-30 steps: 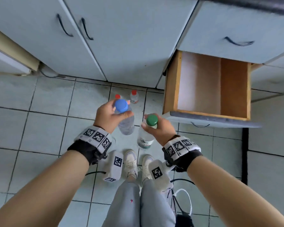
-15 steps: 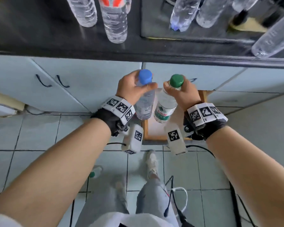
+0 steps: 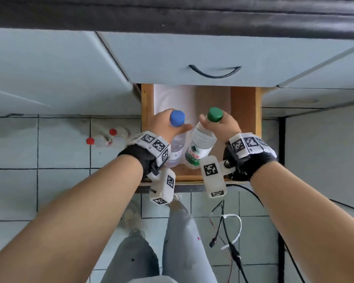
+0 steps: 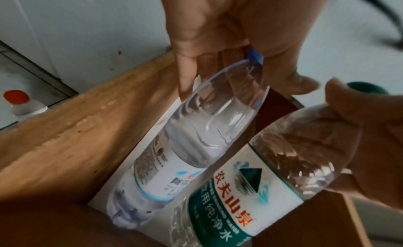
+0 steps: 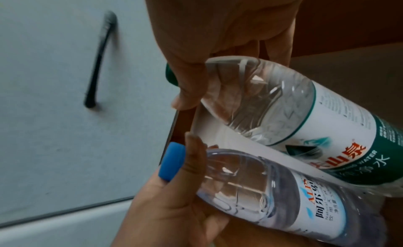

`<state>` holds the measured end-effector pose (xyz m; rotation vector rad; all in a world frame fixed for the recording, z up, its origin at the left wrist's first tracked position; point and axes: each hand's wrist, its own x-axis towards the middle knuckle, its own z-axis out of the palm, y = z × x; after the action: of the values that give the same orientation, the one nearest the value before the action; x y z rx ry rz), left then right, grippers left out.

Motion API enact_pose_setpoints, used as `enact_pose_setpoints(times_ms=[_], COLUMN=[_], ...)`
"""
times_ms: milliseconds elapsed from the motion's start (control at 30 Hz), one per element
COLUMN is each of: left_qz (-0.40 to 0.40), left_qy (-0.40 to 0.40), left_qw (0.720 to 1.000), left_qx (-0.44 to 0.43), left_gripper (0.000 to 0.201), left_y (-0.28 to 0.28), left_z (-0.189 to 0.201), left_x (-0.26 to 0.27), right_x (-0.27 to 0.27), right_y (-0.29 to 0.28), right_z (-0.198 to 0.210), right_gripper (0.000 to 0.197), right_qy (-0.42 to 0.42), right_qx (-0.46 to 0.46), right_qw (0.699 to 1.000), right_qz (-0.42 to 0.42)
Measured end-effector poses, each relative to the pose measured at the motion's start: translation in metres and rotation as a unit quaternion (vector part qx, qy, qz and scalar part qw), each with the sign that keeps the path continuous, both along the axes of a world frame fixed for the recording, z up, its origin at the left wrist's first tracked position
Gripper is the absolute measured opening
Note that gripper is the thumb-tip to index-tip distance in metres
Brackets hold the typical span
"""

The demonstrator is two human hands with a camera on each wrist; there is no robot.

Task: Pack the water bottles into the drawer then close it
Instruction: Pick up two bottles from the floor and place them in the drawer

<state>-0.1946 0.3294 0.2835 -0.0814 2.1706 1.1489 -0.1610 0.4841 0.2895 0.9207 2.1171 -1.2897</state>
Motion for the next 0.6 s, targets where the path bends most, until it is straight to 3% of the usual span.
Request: enact_pose_setpoints(times_ms=[100, 167, 267, 400, 467, 600], left_qz=[-0.067, -0.087, -0.093, -0.071, -0.105, -0.2], left_qy=[-0.013, -0.014, -0.03, -0.007, 0.029, 0.085], left_qw=[0.994, 0.989, 0.983, 0.984, 0.977, 0.934], left_qx=[-0.083, -0.116, -0.158, -0.162, -0.181, -0.284], left_gripper=[0.035, 0.038, 0.059, 0.04, 0.036, 0.035], left_y=[0.004, 0.004, 0.004, 0.009, 0.014, 0.029], left_z=[-0.023, -0.039, -0.055, -0.066, -0.069, -0.077], left_x=[-0.007, -0.012, -0.019, -0.026, -0.028, -0.04], right_x=[-0.005, -0.01, -0.016, -0.024, -0.029, -0.031], right_y=[-0.001, -0.005, -0.013, -0.02, -0.022, -0.025], right_z=[-0.027, -0.044, -0.064, -0.084, -0.091, -0.104], right_gripper=[0.033, 0.037, 0.045, 0.047, 0.04, 0.047], right_qy=[-0.008, -0.018, -0.041, -0.062, -0.064, -0.047], right_qx=[-0.021, -0.028, -0.028, -0.018, -0.027, -0.077], right_qw=[1.0, 0.999, 0.998, 0.997, 0.997, 0.996], right_qz=[-0.002, 0.014, 0.04, 0.041, 0.038, 0.01])
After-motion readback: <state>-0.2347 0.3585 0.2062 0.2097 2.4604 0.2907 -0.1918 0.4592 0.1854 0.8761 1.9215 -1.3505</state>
